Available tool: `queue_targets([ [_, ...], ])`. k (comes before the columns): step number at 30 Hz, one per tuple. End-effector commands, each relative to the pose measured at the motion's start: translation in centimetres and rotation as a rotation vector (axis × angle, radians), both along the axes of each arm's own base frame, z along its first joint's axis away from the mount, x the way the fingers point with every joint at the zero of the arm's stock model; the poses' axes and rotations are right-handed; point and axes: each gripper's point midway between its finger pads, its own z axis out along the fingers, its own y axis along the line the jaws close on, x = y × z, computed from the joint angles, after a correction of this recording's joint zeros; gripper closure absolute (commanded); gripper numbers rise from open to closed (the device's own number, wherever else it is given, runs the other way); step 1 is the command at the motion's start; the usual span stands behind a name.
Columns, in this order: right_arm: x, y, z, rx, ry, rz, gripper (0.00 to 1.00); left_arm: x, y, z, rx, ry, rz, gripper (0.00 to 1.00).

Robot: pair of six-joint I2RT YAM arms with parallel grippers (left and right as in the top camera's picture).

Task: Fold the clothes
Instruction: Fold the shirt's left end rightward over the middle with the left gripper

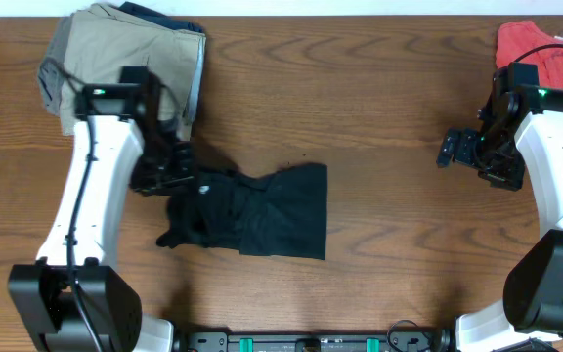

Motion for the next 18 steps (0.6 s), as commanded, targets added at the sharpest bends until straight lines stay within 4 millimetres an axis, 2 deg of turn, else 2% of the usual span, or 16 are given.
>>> queue_targets([
  [1,0.1,-0.1,0.2,-0.007,-0.005,0.013,0.01,0.0,-3.3,-0.3,-0.043,-0.008,-0.041,0.94],
  [13,0.1,-0.1,0.2,-0.007,-0.005,0.013,0.01,-1.1,-14.2,-3.8,-0.08,-0.09,-0.152,0.94],
  [18,0.1,-0.1,0.2,-0.007,-0.005,0.013,0.01,-1.5,-17.3,-4.7,-0.097,-0.109,-0.201,0.94],
])
